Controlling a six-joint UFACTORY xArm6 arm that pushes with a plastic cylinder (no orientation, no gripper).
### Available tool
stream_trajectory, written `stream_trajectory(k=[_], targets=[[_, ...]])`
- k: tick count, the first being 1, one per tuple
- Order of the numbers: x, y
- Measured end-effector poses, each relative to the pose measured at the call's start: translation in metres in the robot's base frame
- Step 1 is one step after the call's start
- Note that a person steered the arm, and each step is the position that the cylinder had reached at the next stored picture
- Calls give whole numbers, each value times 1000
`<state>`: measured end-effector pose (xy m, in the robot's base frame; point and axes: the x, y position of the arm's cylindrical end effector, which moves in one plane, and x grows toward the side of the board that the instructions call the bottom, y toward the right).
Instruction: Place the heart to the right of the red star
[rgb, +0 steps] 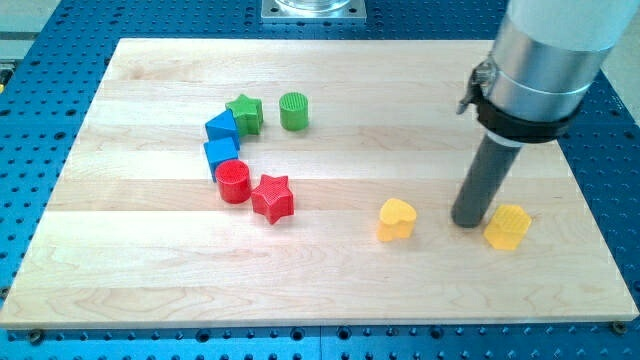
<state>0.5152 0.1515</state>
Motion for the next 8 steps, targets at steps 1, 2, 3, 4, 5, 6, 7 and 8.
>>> stream_trajectory(k=[1,2,3,4,5,6,7,8], targets=[[13,-34],[38,-46],[8,-48],[-31,-48],[-31,-48],[-17,-49],[24,-35],[45,-60]])
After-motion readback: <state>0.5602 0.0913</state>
